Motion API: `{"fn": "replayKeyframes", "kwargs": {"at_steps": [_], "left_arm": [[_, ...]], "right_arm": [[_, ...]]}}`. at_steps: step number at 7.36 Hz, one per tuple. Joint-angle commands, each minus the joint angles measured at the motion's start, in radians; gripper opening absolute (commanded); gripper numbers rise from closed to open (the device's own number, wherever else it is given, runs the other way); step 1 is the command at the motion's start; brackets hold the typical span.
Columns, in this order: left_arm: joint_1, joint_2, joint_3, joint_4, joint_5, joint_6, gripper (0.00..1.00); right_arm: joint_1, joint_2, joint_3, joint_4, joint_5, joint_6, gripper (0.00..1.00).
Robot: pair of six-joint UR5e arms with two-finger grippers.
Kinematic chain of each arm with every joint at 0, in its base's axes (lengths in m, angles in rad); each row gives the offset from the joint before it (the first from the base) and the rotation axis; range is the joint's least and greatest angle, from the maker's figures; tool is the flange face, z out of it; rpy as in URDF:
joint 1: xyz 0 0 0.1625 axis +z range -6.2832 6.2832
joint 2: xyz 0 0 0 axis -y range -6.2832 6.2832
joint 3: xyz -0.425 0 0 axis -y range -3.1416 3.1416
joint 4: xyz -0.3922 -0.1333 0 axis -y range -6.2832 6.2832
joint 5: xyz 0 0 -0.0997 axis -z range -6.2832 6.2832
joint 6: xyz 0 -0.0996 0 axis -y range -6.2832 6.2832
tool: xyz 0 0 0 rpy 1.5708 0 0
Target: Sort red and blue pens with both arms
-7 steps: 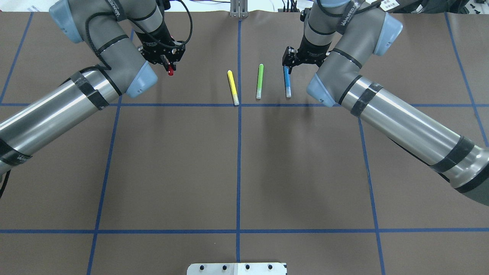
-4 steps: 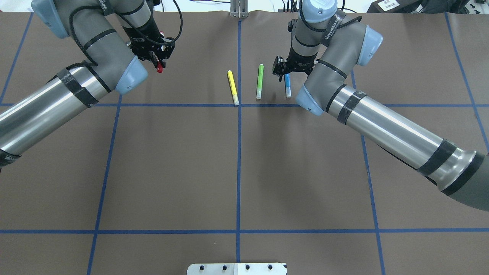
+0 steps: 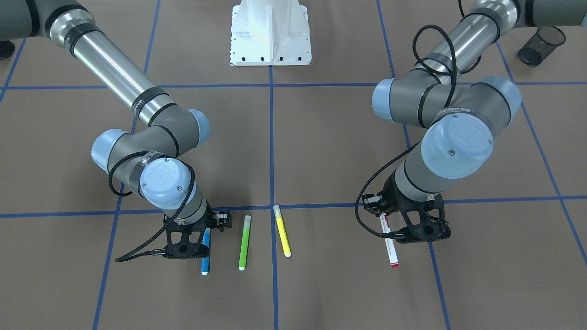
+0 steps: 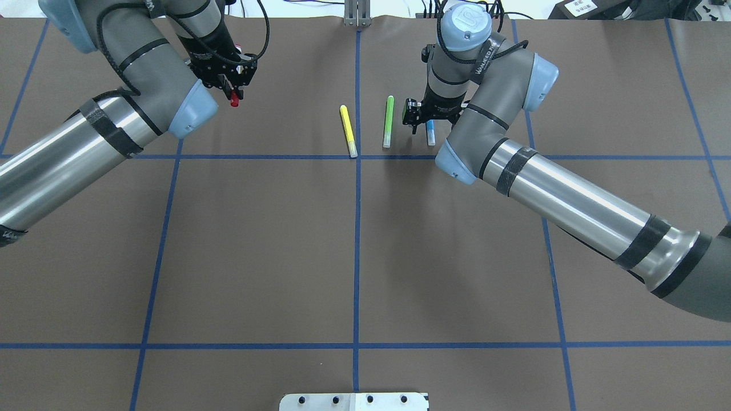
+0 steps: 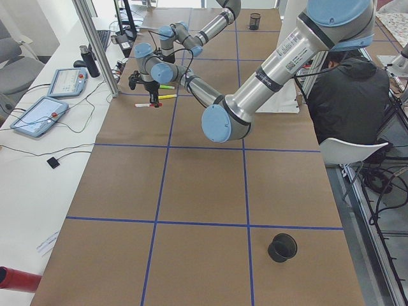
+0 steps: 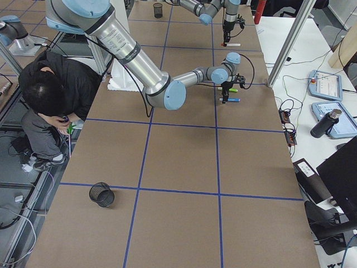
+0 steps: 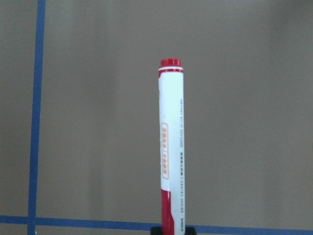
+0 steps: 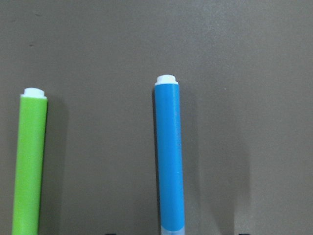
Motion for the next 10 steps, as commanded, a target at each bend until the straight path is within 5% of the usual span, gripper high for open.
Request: {"fn": "replayKeyframes", "kwargs": {"at_steps": [1, 3, 4, 7, 10], "left_arm": [[-0.001, 0.002, -0.006, 0.001, 0.000, 0.003, 0.00], [-0.001, 0.006, -0.008, 0.000, 0.000, 0.003, 0.00], [-0.001, 0.008, -0.017, 0.000, -0.002, 0.003, 0.00], [-0.002, 0.029, -0.050, 0.001, -0.002, 0.003, 0.00], [-0.004, 0.052, -0.078, 0.001, -0.002, 0.003, 0.00]], "right_arm": [[-0.004, -0.001, -0.002, 0.000, 0.003, -0.022, 0.67], [-0.007, -0.001, -0.004, 0.000, 0.003, -0.025, 0.64], [-0.007, -0.001, -0.004, 0.000, 0.006, -0.024, 0.53], [-0.005, -0.001, -0.004, 0.000, 0.009, -0.024, 0.02], [0.049, -0.002, 0.033, -0.003, 0.065, -0.041, 0.00]]}}
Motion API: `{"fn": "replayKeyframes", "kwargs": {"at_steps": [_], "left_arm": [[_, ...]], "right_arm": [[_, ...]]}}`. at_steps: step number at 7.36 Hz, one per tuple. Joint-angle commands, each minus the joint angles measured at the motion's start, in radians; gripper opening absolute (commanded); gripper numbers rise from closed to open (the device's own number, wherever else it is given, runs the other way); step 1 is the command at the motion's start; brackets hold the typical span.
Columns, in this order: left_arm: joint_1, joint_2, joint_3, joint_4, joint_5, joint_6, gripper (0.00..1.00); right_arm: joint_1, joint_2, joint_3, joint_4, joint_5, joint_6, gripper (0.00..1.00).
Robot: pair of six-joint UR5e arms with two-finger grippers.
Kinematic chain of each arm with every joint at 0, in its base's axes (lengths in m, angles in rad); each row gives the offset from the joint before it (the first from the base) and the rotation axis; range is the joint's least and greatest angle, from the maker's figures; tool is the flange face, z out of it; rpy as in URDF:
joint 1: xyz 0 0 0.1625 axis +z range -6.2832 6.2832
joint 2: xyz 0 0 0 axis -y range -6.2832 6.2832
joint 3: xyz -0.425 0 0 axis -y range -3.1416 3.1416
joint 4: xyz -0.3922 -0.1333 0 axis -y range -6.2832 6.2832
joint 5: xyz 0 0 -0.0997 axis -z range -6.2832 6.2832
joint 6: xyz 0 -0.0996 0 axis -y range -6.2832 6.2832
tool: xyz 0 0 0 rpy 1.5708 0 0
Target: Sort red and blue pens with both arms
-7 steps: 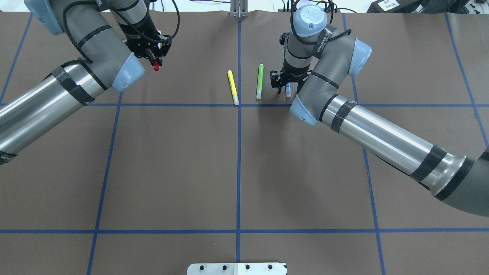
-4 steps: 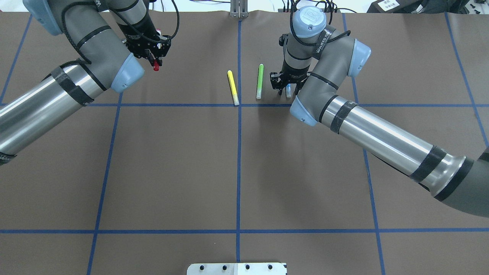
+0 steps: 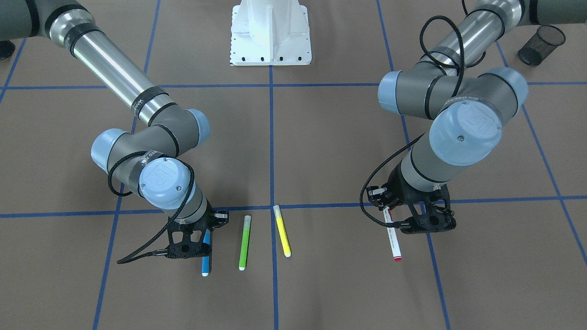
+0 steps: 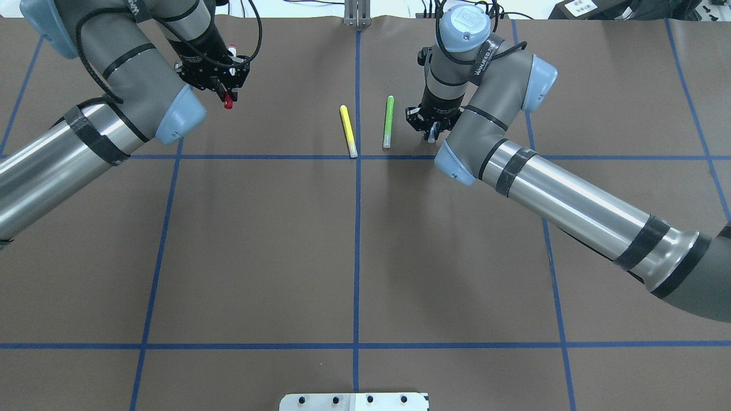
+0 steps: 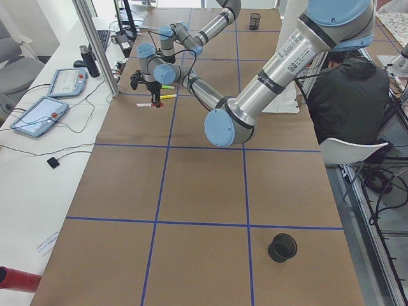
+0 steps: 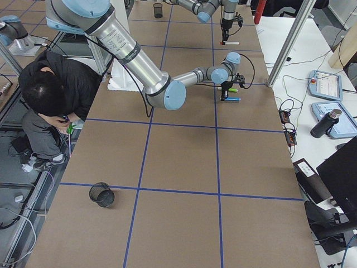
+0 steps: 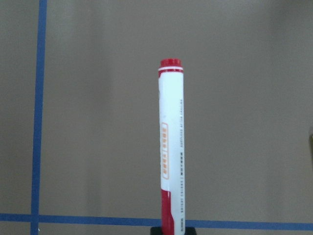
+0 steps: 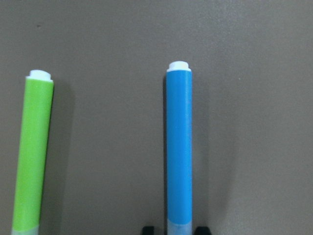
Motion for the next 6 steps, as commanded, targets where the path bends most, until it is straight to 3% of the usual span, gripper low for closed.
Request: {"fn": "replayKeyframes", "kwargs": {"at_steps": [1, 2, 3, 5, 6], "left_arm": [[-0.018, 0.011, -0.015, 0.000, -0.002, 0.002, 0.00], [-0.026, 0.098, -0.085, 0.000, -0.002, 0.052, 0.00], [-0.064, 0.167, -0.146, 0.020, -0.002, 0.130, 0.00], [-0.140, 0.246, -0.249, 0.160, 0.002, 0.339, 0.00], [-0.197, 0.270, -0.263, 0.231, 0.008, 0.479, 0.00]], "right_arm": [[0.068, -0.021, 0.100, -0.044, 0.059, -0.011, 0.00], [0.110, -0.111, 0.242, -0.127, 0.060, -0.047, 0.00], [0.158, -0.183, 0.341, -0.247, 0.050, -0.220, 0.00], [0.235, -0.249, 0.419, -0.456, -0.062, -0.552, 0.00], [0.278, -0.318, 0.453, -0.485, -0.131, -0.725, 0.00]]}}
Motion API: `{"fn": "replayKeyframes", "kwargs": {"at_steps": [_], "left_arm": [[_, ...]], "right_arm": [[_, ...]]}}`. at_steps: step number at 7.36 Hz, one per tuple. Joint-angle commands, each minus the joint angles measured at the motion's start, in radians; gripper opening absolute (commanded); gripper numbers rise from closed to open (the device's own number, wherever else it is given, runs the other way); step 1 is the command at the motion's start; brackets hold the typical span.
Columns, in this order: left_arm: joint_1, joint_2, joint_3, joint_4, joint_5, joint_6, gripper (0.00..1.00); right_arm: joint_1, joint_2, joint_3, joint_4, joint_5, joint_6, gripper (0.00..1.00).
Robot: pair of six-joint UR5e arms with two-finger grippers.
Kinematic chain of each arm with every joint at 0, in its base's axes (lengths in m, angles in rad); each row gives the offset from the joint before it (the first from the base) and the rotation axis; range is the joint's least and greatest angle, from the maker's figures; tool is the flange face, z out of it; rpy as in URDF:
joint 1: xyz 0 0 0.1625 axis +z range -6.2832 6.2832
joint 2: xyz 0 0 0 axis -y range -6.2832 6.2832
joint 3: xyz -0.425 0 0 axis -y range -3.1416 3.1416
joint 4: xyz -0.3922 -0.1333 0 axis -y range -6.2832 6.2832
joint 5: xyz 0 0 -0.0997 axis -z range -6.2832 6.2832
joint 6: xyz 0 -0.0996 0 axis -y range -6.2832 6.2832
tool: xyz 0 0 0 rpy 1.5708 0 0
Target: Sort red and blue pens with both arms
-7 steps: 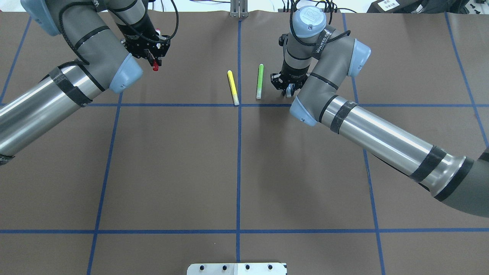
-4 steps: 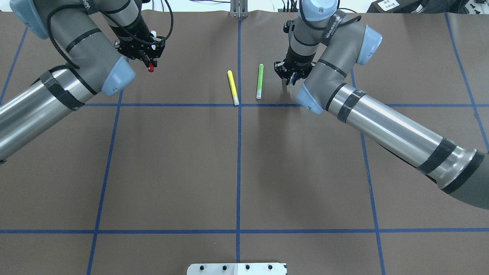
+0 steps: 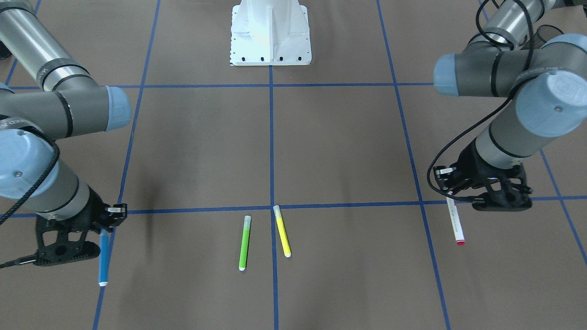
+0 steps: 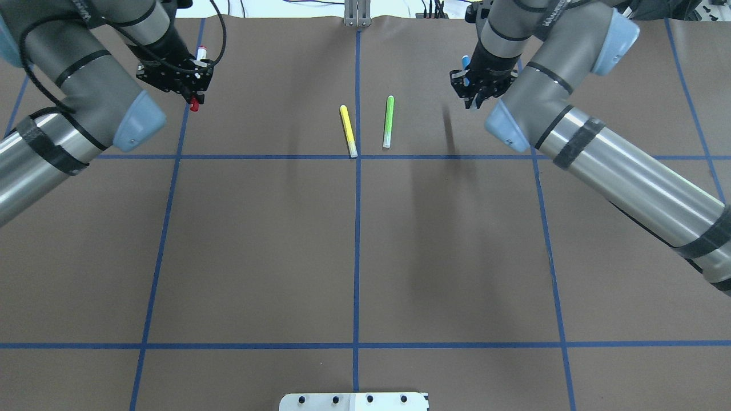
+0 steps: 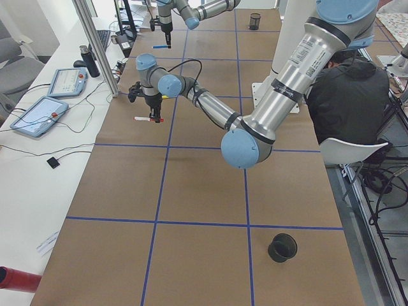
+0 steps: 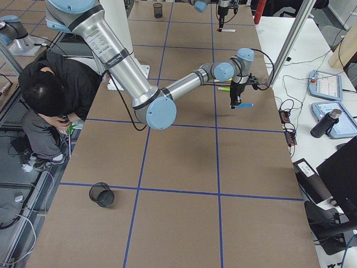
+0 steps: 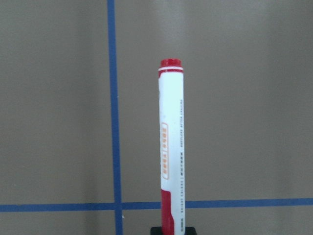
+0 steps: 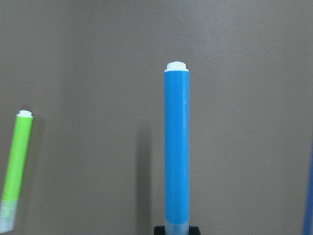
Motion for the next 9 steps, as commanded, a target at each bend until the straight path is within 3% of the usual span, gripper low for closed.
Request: {"fn": "replayKeyframes", "kwargs": {"at_steps": [1, 3, 5, 8, 9], "left_arm": [[-0.139, 0.074, -0.036, 0.128, 0.009, 0.288, 0.00], [-0.297, 0.180, -0.033, 0.133, 0.016, 0.574, 0.00], [-0.416, 0.295, -0.038, 0.188, 0.103, 0.815, 0.00], [-0.487, 0.577, -0.093, 0.208, 0.105, 0.837, 0.00], [-0.493, 0.617, -0.102, 0.284, 0.105, 0.834, 0.00]], "right_arm": [[0.097, -0.130, 0.075, -0.096, -0.143, -0.326, 0.00], [0.167, -0.256, 0.165, -0.116, -0.147, -0.415, 0.00], [0.239, -0.313, 0.186, -0.209, -0.154, -0.640, 0.00], [0.324, -0.492, 0.365, -0.324, -0.098, -0.718, 0.00], [0.339, -0.522, 0.396, -0.383, -0.102, -0.718, 0.00]]}}
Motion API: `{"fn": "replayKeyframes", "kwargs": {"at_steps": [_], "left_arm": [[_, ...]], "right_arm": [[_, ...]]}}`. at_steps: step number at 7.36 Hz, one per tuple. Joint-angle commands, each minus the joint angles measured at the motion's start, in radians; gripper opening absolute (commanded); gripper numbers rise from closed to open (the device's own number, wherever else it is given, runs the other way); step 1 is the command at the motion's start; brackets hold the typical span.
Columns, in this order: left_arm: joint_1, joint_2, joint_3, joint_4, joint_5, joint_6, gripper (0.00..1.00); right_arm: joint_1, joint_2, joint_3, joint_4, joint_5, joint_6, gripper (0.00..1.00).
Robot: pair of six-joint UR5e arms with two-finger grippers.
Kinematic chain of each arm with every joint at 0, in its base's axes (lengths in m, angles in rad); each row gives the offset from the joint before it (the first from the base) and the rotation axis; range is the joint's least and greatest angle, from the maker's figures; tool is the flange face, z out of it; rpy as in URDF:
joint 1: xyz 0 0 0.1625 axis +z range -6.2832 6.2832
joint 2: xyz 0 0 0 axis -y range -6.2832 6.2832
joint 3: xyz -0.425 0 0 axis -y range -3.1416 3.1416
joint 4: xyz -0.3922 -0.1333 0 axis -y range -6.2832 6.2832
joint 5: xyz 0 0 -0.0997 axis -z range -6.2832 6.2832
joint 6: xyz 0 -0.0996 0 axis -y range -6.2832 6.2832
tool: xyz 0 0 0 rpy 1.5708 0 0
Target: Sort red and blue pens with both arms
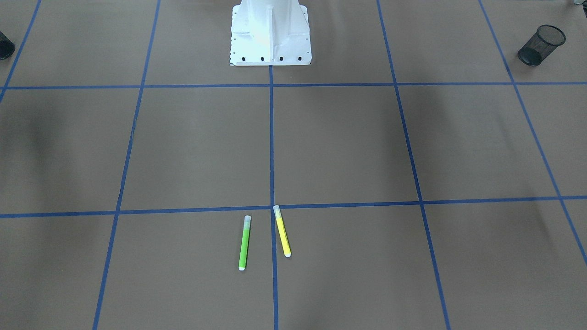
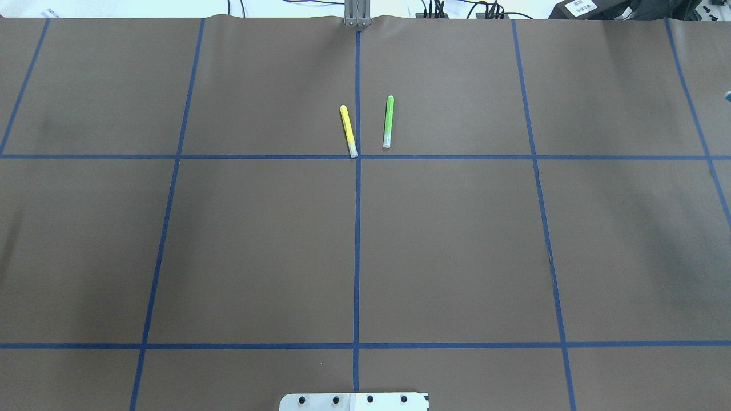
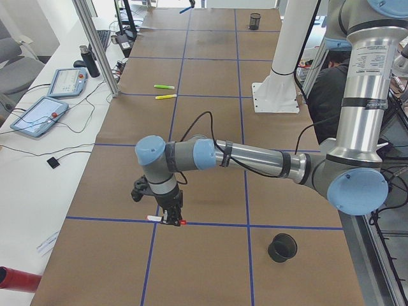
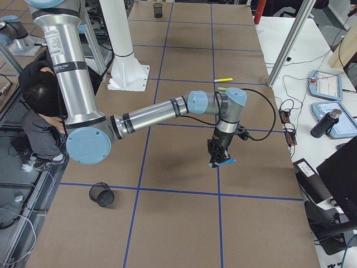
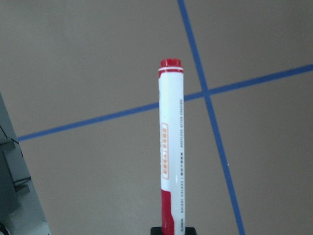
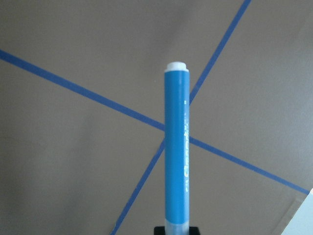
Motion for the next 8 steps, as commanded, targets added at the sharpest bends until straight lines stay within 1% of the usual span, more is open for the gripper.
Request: {"fn": "replayKeyframes", "kwargs": {"at_steps": [1, 2, 3, 4, 5, 6, 8], "left_arm": [[-0.019, 0.096, -0.019, 0.169, -0.014, 0.005, 0.00], [-0.020, 0.127, -0.019, 0.243, -0.044, -0.003, 0.00], [-0.048, 0.153, -0.021, 0.333, -0.110, -0.006, 0.00], [-0.078, 0.159, -0.028, 0.472, -0.141, -0.003, 0.00], [-0.109, 0.199, -0.047, 0.572, -0.143, 0.003, 0.00], [-0.143, 0.251, -0.080, 0.640, -0.146, 0.002, 0.00], [-0.232, 0.380, -0.094, 0.725, -0.213, 0.006, 0.00]], "right_arm": [[0.040, -0.058, 0.057, -0.116, 0.008, -0.010, 0.00], [0.051, -0.095, 0.074, -0.126, 0.021, -0.003, 0.00], [0.051, -0.106, 0.091, -0.125, 0.052, 0.008, 0.00], [0.062, -0.104, 0.093, -0.125, 0.055, 0.005, 0.00], [0.062, -0.115, 0.097, -0.125, 0.058, 0.007, 0.00], [0.063, -0.135, 0.112, -0.120, 0.074, -0.001, 0.00], [0.063, -0.144, 0.151, -0.125, 0.077, -0.001, 0.00]]}}
